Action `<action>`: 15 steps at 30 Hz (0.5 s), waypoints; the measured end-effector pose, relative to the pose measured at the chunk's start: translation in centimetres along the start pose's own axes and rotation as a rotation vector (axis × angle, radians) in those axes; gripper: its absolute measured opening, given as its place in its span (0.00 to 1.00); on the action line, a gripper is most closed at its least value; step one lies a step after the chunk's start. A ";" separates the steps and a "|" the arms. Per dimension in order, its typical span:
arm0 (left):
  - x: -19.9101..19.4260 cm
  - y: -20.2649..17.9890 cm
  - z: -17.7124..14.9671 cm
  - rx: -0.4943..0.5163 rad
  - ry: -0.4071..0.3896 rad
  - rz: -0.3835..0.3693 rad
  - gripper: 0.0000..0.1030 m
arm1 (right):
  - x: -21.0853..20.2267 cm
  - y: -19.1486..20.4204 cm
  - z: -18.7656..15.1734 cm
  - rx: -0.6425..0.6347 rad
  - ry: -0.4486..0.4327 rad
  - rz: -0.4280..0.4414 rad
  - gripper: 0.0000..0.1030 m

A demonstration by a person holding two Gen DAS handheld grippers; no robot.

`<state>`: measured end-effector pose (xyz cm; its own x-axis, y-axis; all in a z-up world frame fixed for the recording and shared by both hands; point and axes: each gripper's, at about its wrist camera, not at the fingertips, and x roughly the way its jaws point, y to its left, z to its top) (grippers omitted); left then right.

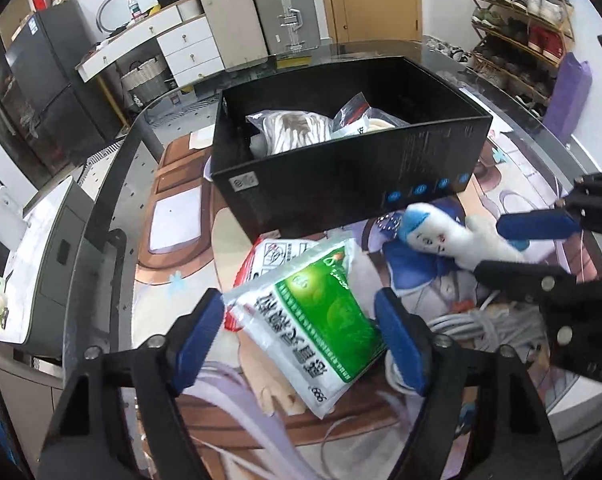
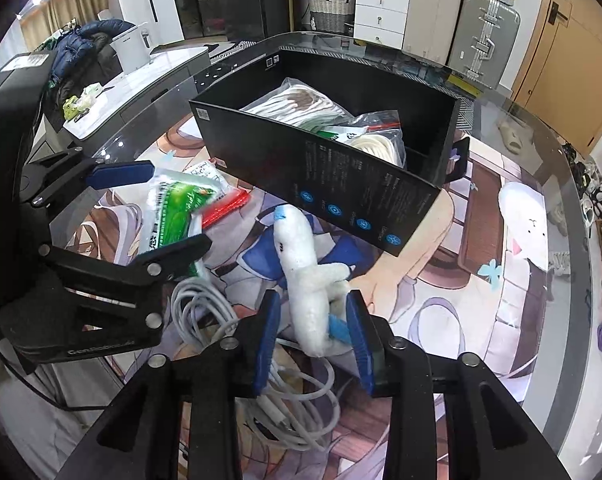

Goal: Organize soft objects
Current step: 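Grasp the green medicine packet with the left gripper while the right gripper holds the plush toy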

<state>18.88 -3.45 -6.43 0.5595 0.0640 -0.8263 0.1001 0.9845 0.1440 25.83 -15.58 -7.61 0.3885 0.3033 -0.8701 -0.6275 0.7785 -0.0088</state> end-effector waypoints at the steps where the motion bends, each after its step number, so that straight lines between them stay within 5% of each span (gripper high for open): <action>1: 0.0 0.4 -0.1 -0.004 0.005 -0.008 0.79 | 0.0 0.2 0.0 -0.002 0.000 0.002 0.41; 10: 0.5 3.4 -1.2 -0.076 0.062 -0.111 0.76 | 0.6 0.3 0.2 -0.001 0.006 0.006 0.43; 12: 0.4 3.7 -1.4 -0.080 0.063 -0.136 0.55 | 0.6 0.4 0.3 -0.002 0.005 0.005 0.43; 15: 0.1 3.6 -1.5 -0.076 0.064 -0.164 0.41 | 0.8 0.3 0.5 0.005 0.000 0.009 0.43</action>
<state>18.03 0.31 -6.82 0.4868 -0.0909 -0.8687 0.1218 0.9919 -0.0356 26.28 -14.80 -8.08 0.3834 0.3103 -0.8699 -0.6273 0.7788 0.0014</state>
